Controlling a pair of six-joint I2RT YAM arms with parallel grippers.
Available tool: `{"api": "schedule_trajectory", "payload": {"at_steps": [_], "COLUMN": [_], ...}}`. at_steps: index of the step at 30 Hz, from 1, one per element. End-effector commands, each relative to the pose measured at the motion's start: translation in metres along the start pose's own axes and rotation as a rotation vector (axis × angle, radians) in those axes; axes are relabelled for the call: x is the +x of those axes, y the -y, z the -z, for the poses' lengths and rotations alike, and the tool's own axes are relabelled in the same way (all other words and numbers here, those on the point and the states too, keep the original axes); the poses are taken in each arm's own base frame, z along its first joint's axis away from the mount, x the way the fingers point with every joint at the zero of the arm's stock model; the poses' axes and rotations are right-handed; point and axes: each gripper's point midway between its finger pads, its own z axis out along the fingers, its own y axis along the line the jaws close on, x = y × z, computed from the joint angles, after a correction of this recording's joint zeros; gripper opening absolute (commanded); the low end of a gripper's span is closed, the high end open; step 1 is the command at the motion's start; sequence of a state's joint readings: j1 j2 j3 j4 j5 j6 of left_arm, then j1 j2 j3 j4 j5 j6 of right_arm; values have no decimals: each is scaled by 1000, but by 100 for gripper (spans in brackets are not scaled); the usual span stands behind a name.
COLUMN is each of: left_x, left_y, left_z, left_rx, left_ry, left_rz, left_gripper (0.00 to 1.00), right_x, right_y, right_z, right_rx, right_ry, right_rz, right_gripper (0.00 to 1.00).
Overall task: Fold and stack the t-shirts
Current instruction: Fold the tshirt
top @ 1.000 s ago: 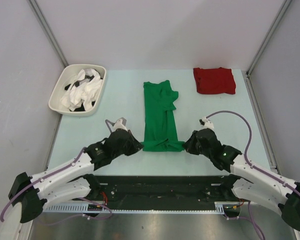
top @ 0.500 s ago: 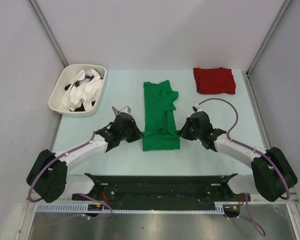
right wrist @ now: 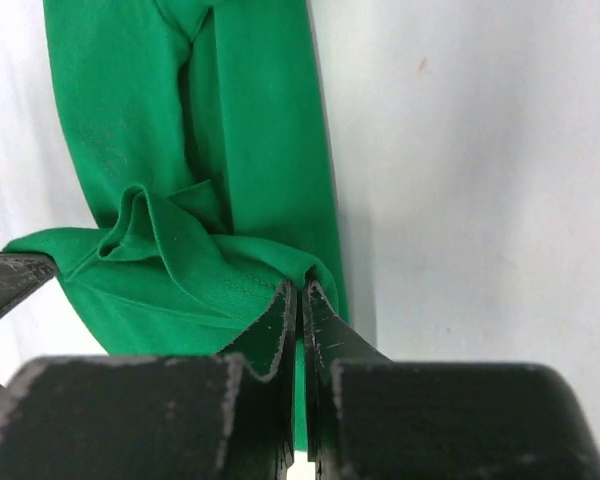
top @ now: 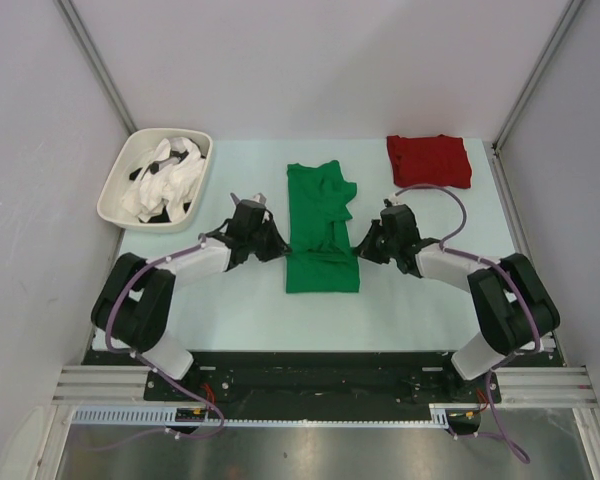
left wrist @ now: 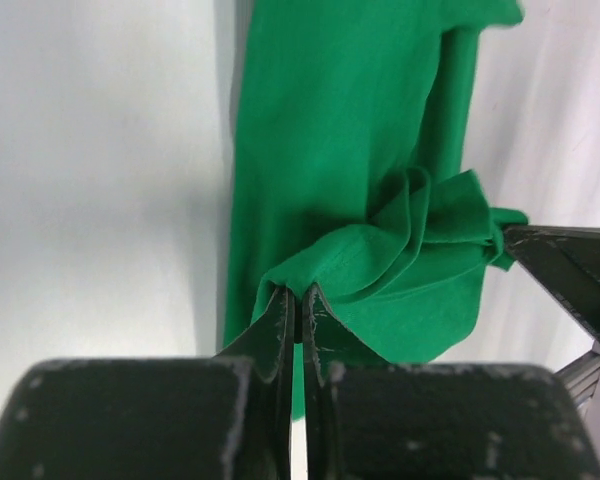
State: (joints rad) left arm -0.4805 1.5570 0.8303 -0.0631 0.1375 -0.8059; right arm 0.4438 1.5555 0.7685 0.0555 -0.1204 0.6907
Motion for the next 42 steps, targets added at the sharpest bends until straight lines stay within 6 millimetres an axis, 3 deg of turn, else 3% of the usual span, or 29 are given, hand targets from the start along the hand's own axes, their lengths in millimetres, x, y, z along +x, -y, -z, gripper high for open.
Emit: {"api": "schedule_trajectory", "payload": {"at_steps": [1, 6, 7, 8, 9, 10, 11, 12, 14, 16, 18, 20, 22, 23, 24, 25, 26, 27, 29, 32, 36, 42], "left_x": [-41, -64, -67, -79, -99, -106, -126, -144, -165, -171, -161, -132, -105, -79, -73, -61, -37, -29, 0, 27, 50, 64], "left_y": [32, 41, 37, 30, 31, 23, 14, 16, 1, -3, -5, -13, -13, -28, -22, -24, -31, -28, -32, -35, -41, -43], "left_z": [-11, -24, -31, -34, -34, -41, -40, -36, -29, -17, 2, 13, 20, 18, 30, 32, 30, 34, 30, 25, 13, -1], "left_rx": [100, 105, 91, 76, 64, 43, 34, 31, -2, -4, -20, -33, -19, -38, -12, -11, -21, -8, 15, 66, 103, 99], "left_ry": [51, 56, 50, 65, 100, 94, 119, 144, 173, 194, 212, 181, 153, 119, 135, 123, 83, 79, 23, -20, -68, -122], "left_rz": [-42, -26, -11, 11, 25, 55, 85, 101, 145, 149, 120, 120, 115, 123, 112, 103, 92, 69, 46, 51, 93, 121], "left_gripper": [0, 0, 8, 51, 71, 87, 100, 100, 100, 100, 100, 100, 100, 100, 100, 100, 100, 100, 100, 100, 100, 100], "right_x": [-33, -60, -66, -75, -100, -112, -129, -150, -177, -186, -189, -172, -137, -126, -117, -108, -87, -82, -54, -33, 8, 49], "right_y": [-16, -26, -23, -23, -37, -37, -32, -37, -32, -24, -23, -15, 2, 6, 1, 2, 14, 8, 16, 10, 21, 36], "right_z": [-14, -32, -42, -47, -51, -60, -63, -61, -54, -44, -28, -18, -15, -11, -1, 3, 4, 13, 15, 23, 27, 25], "right_rx": [-65, -87, -76, -71, -107, -118, -114, -129, -141, -107, -60, 4, 74, 88, 85, 88, 108, 87, 85, 37, 36, 36], "right_ry": [48, 79, 79, 92, 134, 158, 189, 233, 302, 329, 348, 299, 211, 194, 187, 179, 141, 143, 88, 62, 37, -26], "right_rz": [12, -11, -29, -41, -46, -59, -117, -133, -176, -164, -100, -74, -36, -23, 4, 15, 23, 39, 60, 60, 57, 36], "right_gripper": [0, 0, 5, 19, 53, 71, 88, 99, 100, 100, 100, 100, 100, 100, 100, 100, 100, 100, 100, 100, 100, 99]}}
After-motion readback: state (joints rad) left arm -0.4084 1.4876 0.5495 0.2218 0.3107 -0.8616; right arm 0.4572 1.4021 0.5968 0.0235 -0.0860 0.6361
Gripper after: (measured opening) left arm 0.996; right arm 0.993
